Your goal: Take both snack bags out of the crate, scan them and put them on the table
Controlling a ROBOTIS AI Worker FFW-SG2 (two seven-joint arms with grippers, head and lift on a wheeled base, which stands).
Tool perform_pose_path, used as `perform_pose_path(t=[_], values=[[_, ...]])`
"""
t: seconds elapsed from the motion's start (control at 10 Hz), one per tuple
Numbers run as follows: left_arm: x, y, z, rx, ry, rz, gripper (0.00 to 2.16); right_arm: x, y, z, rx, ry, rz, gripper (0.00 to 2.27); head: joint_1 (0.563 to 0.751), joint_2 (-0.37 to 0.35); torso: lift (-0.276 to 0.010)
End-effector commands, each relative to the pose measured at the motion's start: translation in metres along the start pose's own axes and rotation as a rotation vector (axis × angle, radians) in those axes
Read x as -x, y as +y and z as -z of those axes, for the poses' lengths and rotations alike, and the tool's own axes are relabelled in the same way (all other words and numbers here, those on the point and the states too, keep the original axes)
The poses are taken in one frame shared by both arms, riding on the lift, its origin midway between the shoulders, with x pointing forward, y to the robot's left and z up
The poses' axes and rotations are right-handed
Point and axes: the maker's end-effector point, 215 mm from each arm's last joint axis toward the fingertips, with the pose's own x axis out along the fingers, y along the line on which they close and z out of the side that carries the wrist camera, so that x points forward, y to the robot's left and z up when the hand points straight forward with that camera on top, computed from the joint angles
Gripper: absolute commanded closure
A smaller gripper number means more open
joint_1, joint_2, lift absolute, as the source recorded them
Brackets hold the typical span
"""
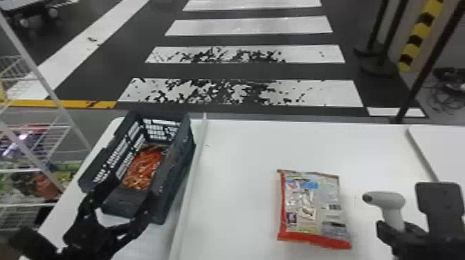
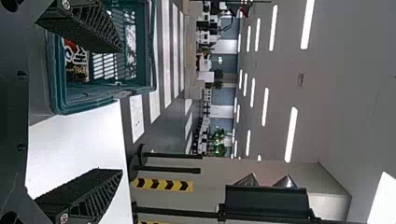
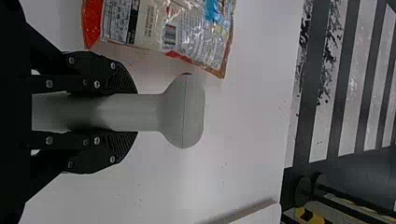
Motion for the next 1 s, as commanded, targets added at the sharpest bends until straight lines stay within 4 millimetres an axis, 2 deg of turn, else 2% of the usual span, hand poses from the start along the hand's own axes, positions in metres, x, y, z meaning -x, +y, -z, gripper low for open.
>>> perform_pose_path(t=[0.0,0.2,0.4,0.6,0.9], values=[[0.000,0.001,0.000,0.001,-0.001,-0.002,0.08,-0.012,-0.029,0.001,-0.016,-0.021,0.044,2.25,0.695,0.072,-0.092],[0.001,0.001,0.001,0.001,0.000,-0.001,0.08,-0.025,-0.058,0.007,-0.021,-0.024,0.091,2.25,0.695,0.022,-0.092],[0.001,0.001,0.000,0.000,0.000,-0.003,0.08,-0.044,-0.072,0.015,-0.015,-0.018,0.112,2.25,0.695,-0.025,-0.092],[0.003,0.003,0.001,-0.002,0.004,-0.007,0.08,-0.059,-0.082,0.017,-0.022,-0.027,0.121,2.25,0.695,-0.043,-0.092],[0.003,0.003,0.001,0.000,0.004,-0.007,0.08,-0.067,-0.083,0.023,-0.027,-0.011,0.114,2.25,0.695,-0.058,-0.092]])
